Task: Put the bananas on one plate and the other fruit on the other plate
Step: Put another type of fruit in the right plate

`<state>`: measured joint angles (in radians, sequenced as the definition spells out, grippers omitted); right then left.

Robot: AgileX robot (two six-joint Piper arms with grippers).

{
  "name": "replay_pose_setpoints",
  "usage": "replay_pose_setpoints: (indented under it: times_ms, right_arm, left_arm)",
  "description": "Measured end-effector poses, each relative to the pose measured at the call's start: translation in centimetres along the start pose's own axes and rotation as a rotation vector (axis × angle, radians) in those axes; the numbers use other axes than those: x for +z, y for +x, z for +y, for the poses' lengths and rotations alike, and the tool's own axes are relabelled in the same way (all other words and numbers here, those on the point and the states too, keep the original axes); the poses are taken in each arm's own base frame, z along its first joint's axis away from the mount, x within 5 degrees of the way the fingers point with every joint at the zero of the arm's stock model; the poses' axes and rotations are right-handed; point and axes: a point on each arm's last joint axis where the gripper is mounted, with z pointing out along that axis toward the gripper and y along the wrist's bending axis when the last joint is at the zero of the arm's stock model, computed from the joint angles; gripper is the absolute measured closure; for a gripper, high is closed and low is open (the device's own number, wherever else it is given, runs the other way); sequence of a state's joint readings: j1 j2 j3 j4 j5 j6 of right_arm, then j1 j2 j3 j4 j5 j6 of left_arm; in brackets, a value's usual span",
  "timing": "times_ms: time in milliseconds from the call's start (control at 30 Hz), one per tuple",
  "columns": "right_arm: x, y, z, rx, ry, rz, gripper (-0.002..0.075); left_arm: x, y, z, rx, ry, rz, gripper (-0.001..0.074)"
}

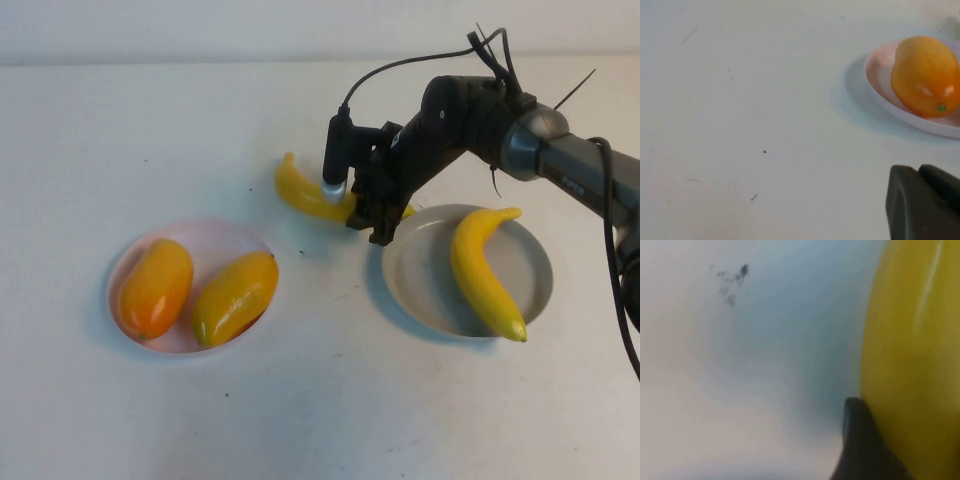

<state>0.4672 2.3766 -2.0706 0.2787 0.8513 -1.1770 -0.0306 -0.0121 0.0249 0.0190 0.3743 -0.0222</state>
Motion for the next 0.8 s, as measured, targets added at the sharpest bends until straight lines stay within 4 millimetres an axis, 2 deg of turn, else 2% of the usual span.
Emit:
replay_pose_setpoints:
  times_ms: [100,167,300,367,433,533,633,800]
  right_arm:
    - [-0.3,-0.4,-0.3,0.028,0.02,-0.027,0.0402]
    - [-1.5,-1.0,-0.5,0.1,0.037,-0.045,0.0402]
    - [-5.6,-3.3,-0.2,0.304,0.059,-0.065,0.0402]
    - [-8.7,-4.7,0.5,0.465,0.059,-0.078,0.0402]
    - [-10.6,-5.3,1.6,0.66,0.038,-0.082,0.0402]
    - [-12.4,-4.7,3.5,0.903,0.008,-0.048,0.0402]
    - [-12.7,-2.8,6.0,1.068,-0.012,0.032,0.0402]
    - [-12.4,-0.1,9.2,1.17,-0.026,0.104,0.0402]
  left_arm:
    - [0.0,0.0,0.0,0.0,0.0,0.0,0.0733]
    - [0.0,0.0,0.0,0.0,0.0,0.0,0.0733]
    - [0.0,0.0,0.0,0.0,0.0,0.0,0.0733]
    - [0.0,0.0,0.0,0.0,0.0,0.0,0.0733]
    - [0.0,0.0,0.0,0.0,0.0,0.0,0.0733]
    - [0.0,0.0,0.0,0.0,0.0,0.0,0.0733]
    - [0.0,0.0,0.0,0.0,0.0,0.0,0.0733]
    - [0.0,0.0,0.0,0.0,0.0,0.0,0.0733]
